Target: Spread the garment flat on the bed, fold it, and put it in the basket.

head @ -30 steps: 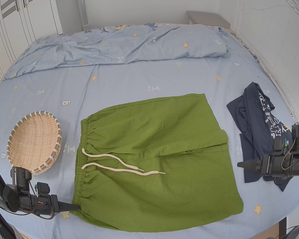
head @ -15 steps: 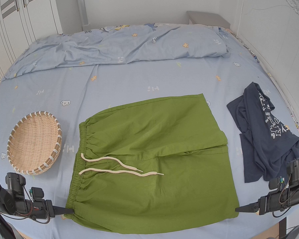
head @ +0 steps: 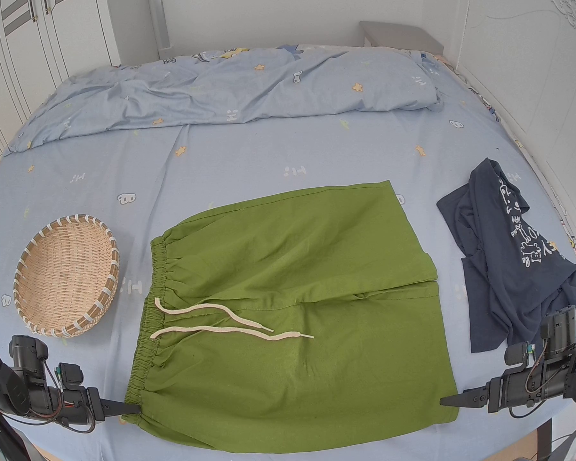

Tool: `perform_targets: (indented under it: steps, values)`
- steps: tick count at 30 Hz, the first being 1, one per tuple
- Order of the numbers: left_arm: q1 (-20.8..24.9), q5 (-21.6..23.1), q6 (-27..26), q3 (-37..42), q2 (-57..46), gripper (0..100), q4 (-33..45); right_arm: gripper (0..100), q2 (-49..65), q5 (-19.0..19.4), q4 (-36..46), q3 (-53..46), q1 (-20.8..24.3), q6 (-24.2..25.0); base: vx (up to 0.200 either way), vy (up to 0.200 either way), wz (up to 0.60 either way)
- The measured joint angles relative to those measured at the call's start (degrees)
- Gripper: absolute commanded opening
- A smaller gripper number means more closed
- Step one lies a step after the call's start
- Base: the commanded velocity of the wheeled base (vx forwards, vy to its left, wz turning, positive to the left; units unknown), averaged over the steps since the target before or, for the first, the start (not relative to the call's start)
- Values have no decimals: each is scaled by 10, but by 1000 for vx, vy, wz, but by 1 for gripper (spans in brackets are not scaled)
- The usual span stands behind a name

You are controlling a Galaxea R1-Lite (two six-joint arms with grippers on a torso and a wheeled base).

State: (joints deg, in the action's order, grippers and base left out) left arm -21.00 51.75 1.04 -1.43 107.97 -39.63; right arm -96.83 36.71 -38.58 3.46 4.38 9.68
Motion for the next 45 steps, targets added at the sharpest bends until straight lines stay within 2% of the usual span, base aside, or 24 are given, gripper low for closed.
perform_targets:
  steps: [5,9,14,19,31,32,45]
  values:
    - [2,1,-1,0,0,0,-1,100,-64,28,-64,-20,0,-1,0,0,0]
    - [2,2,-1,-1,0,0,-1,100,-90,46,-69,-23,0,-1,0,0,0]
    - [3,2,-1,-1,0,0,-1,100,-106,88,-69,-25,4,-1,0,0,0]
    - [3,2,-1,1,0,0,-1,100,-114,107,-69,-25,10,0,0,0,0]
    - [13,3,-2,4,0,0,-1,100,-120,112,-72,-25,25,3,0,0,0]
    - [13,3,-2,4,0,0,-1,0,-120,112,-72,-25,26,3,0,0,0]
    - [0,2,-1,0,4,0,-1,0,-125,109,-53,-25,32,3,0,0,0]
